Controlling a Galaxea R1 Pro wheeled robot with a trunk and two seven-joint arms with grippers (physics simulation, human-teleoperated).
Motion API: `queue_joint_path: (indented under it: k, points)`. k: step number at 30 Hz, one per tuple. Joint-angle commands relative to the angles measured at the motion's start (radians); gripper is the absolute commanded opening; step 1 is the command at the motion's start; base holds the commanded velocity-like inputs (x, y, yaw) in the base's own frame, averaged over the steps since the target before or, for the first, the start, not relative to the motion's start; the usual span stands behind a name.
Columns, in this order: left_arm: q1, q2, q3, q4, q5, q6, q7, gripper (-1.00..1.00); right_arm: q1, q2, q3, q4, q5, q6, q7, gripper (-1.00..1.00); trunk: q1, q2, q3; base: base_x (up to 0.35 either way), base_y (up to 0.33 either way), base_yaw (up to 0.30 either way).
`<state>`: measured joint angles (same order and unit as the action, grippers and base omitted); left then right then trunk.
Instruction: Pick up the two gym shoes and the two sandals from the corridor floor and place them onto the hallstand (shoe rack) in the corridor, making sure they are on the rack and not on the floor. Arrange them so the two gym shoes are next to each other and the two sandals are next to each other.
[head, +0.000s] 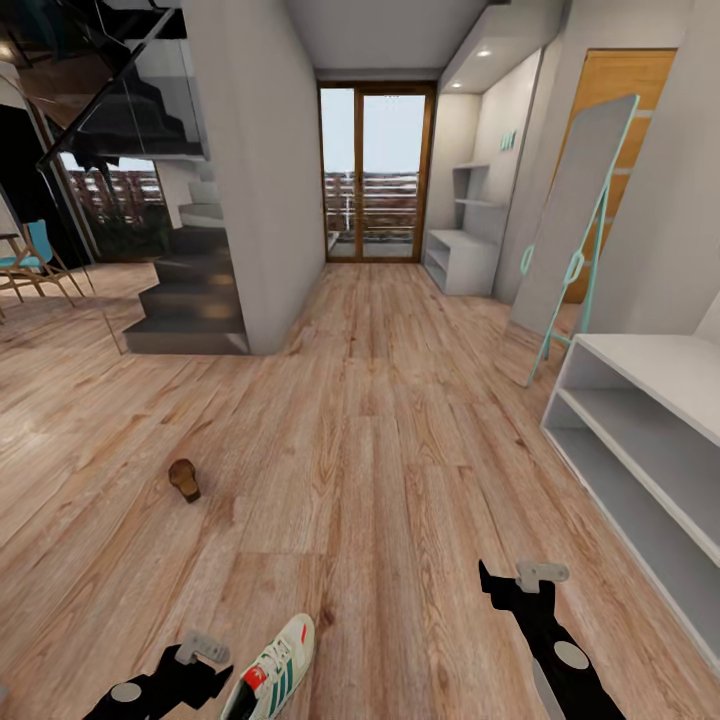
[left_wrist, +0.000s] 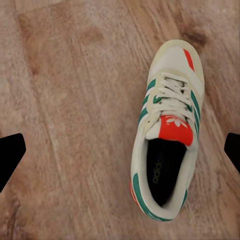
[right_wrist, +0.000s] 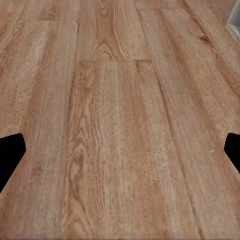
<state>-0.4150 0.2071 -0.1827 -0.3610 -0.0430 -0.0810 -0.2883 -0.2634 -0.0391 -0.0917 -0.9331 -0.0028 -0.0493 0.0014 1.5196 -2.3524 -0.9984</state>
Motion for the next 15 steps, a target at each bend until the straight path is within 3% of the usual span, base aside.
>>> queue_joint_path:
  k: [1, 15]
  points:
    - [-0.001, 0.001, -0.007, 0.000, -0.005, -0.005, -0.001, 1.00, 0.000, 0.000, 0.000, 0.000, 0.000, -0.003, 0.000, 1.00, 0.004, -0.008, -0.005, 0.000, 0.000, 0.000]
    - [-0.001, -0.001, -0.014, 0.001, -0.005, -0.005, 0.000, 1.00, 0.000, 0.000, -0.001, -0.007, -0.001, -0.002, 0.000, 1.00, 0.057, -0.106, -0.068, 0.000, 0.000, 0.000]
